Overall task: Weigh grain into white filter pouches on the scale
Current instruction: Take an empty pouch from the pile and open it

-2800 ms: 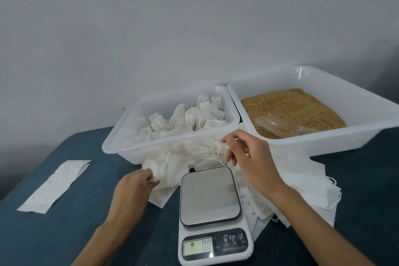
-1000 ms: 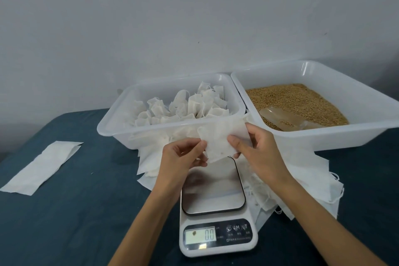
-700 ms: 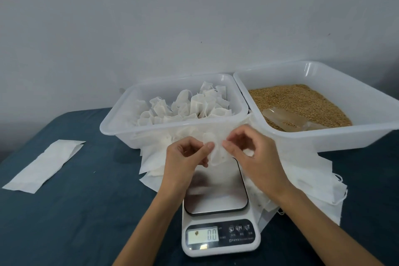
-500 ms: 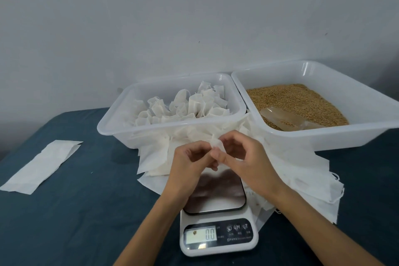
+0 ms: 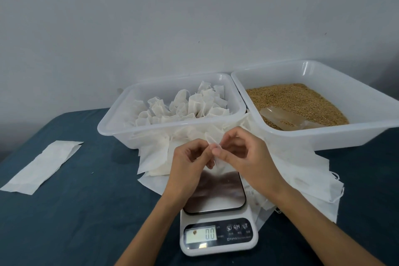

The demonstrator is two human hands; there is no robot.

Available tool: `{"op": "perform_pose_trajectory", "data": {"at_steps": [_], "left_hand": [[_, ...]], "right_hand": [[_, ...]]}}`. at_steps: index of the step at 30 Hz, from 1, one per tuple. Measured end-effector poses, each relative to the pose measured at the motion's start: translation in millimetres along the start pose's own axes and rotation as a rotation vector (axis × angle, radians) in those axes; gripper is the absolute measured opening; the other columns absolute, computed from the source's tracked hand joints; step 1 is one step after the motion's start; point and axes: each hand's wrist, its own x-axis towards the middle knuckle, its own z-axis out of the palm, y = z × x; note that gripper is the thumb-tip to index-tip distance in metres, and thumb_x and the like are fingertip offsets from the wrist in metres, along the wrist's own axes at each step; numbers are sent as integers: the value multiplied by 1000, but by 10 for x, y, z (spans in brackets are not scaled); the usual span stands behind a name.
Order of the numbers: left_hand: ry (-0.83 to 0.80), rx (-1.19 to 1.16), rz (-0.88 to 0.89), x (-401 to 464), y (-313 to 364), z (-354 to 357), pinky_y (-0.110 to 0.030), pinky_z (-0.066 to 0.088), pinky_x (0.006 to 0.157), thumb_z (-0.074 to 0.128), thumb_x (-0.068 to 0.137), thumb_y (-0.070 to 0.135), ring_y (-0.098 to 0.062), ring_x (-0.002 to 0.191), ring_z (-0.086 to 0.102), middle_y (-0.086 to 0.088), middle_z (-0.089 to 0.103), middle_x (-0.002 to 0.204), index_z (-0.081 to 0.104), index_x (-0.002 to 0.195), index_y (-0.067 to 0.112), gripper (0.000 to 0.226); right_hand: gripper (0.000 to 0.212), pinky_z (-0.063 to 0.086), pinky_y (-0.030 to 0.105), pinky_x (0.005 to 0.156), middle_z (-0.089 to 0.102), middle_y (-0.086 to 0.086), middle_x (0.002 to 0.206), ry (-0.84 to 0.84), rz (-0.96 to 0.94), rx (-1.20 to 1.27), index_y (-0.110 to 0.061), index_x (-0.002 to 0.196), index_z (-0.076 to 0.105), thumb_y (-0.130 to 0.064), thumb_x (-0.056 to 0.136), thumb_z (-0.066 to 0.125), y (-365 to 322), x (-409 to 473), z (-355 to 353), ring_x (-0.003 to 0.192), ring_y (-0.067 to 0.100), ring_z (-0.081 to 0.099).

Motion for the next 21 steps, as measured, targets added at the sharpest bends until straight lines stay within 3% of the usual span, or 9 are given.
{"op": "perform_pose_trajectory", "data": {"at_steps": [3,5,8,11,14,17,19,21], "left_hand": [[-5,27,17,2,-23,9,-30,53,68,64,102,23,-17,64,57,-8,61,66,68,83,1,30],[18,39,6,4,-30,12,-29,52,67,64,103,24,-17,64,57,-5,60,64,66,80,5,30],[51,33,-3,9,-17,0,-27,50,66,62,99,27,-16,63,56,-1,58,62,67,72,17,29],[35,28,17,-1,-2,-2,-23,49,66,64,100,24,-15,62,55,-2,59,63,68,72,18,29],[-28,33,38,-11,23,7,-21,50,67,68,100,18,-12,65,57,2,64,68,72,83,10,19],[-28,-2,50,-30,58,11,-23,52,69,68,94,20,-12,74,60,3,70,86,76,98,9,13],[79,-12,30,-16,61,1,-22,54,70,69,92,27,-15,81,63,2,72,99,74,107,13,22],[163,-60,-45,13,52,-11,-26,58,73,71,88,40,-17,93,70,3,73,114,69,121,16,40]], "right_hand": [[24,58,30,74,74,1,79,37,-23,-49,-22,92,53,-22,90,76,25,14,-15,77,12,72],[22,54,30,66,69,-2,71,58,-89,-173,-24,92,50,-12,96,68,43,18,-16,66,8,66],[19,57,38,71,68,-6,80,17,-197,-362,-24,96,61,-6,100,58,93,15,-48,75,14,70],[27,56,30,75,70,-12,94,-13,-242,-455,-24,108,73,-5,98,57,113,9,-51,81,10,69],[18,56,24,79,74,-15,95,26,-153,-279,-32,101,76,-23,99,61,69,0,-19,89,8,71],[12,52,19,70,73,-11,80,86,-42,-60,-31,95,76,-42,91,72,18,22,-42,75,3,67],[16,51,21,69,72,-1,80,127,-6,62,-20,95,76,-34,88,78,6,57,-96,73,8,64],[17,55,28,76,75,9,92,123,51,212,-14,96,76,-28,88,78,3,84,-155,83,15,67]]}}
